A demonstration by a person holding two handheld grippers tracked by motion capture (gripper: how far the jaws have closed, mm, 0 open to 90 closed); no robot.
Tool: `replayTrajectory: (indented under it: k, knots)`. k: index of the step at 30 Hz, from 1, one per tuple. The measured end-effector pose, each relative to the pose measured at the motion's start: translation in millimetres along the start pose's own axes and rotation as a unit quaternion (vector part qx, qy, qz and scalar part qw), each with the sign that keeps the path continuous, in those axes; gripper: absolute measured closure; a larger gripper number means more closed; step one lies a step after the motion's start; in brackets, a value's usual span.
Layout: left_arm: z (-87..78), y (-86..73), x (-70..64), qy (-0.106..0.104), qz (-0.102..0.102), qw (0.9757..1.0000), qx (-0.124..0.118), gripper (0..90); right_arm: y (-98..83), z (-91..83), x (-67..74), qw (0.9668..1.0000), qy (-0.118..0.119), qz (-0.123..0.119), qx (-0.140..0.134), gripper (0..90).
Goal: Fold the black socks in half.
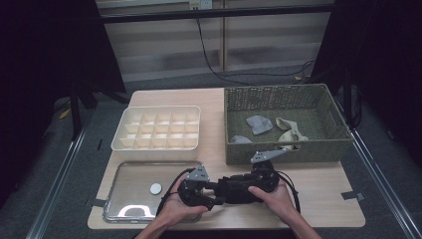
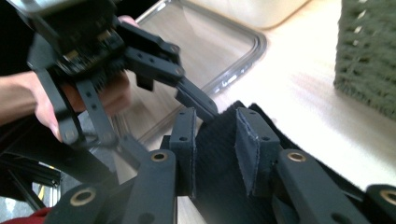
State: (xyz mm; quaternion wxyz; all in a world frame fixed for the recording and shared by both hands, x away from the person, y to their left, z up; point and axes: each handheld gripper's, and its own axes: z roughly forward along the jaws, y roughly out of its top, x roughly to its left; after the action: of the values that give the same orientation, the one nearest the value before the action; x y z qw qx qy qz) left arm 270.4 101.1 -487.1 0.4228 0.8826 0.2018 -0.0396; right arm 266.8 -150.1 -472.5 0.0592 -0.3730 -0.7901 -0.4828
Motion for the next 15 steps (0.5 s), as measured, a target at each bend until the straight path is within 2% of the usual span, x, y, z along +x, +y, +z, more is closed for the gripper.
replayTrajectory:
  k: [2,5,6,8,11,13,15]
  knots:
    - [-2.6,-1.4,0.5,-0.006,0.002,1.0,-0.004,49.7,-3.0,4.9,-1.7,0.9999,-0.003,-0.003,0.011,67.4]
    - [-4.6,-3.0,0.9,-0.006,0.004,1.0,0.002,58.7,-5.5,11.1,-3.2,0.9997,-0.01,-0.007,0.023,63.5]
    - [-4.4,-3.4,1.3,-0.007,0.006,0.9999,0.011,59.9,-6.1,13.1,-3.5,0.9995,-0.014,-0.008,0.028,62.9]
    - [-1.5,-4.4,1.9,-0.002,0.007,0.9998,0.016,60.9,-7.3,16.8,-4.5,0.999,-0.022,-0.007,0.039,63.1]
    - [1.9,-4.4,4.4,-0.005,0.007,0.9998,0.02,61.6,-10.1,22.2,-5.9,0.9978,-0.038,-0.015,0.052,62.3]
    - [3.3,-4.3,5.1,-0.002,0.008,0.9995,0.03,61.9,-11.8,24.8,-6.1,0.9977,-0.038,-0.015,0.055,62.9]
    - [5.6,-4.6,5.5,-0.004,0.008,0.9996,0.028,61.9,-12.1,25.7,-5.4,0.9973,-0.043,-0.013,0.058,66.0]
